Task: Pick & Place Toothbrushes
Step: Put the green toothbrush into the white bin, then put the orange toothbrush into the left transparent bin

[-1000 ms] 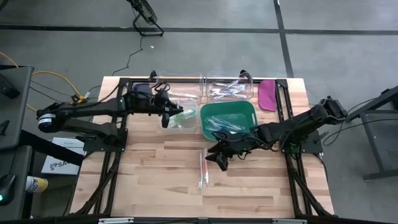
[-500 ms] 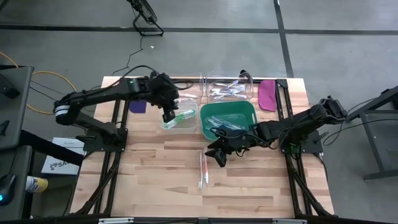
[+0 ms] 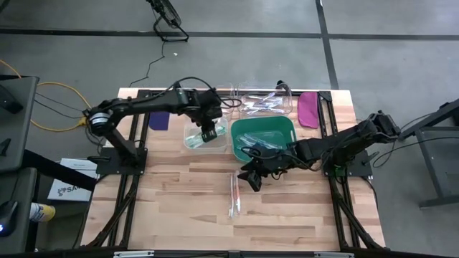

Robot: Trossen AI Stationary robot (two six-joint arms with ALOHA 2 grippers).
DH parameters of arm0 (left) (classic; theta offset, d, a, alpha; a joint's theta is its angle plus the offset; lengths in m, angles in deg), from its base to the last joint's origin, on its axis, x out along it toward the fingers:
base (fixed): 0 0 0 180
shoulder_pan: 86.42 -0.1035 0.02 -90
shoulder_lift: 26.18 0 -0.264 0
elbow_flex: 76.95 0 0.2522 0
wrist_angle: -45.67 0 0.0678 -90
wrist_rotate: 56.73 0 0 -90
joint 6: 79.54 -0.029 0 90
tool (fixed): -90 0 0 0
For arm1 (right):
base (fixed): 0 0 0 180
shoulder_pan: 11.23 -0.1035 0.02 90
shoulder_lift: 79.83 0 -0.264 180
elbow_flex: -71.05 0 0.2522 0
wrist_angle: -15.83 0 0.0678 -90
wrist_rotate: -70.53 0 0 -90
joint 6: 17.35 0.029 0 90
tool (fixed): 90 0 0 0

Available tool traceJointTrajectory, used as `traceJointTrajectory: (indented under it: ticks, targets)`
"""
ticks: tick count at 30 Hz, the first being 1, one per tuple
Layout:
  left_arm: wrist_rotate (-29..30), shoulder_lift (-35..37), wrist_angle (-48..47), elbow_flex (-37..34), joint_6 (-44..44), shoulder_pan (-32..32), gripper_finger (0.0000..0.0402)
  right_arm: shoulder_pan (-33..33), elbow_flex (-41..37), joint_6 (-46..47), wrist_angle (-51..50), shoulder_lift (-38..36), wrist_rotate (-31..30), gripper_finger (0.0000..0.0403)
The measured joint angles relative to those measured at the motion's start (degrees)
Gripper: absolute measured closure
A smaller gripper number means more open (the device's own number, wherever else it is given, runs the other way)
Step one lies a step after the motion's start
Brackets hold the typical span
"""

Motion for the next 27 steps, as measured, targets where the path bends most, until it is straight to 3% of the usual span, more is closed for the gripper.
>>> traceJointTrajectory:
  ticks: [15, 27]
  targets:
    - [0.3, -6.7, -0.4, 0.3, -0.4, 0.0, 0.0343, 0.0, 0.0, 0.0, -0.8, 0.0, 0.0, 0.0207]
    - [0.7, -6.7, 0.0, 0.3, -3.0, 0.0, 0.0249, 0.0, 0.0, 0.0, -0.9, 0.0, 0.0, 0.0207]
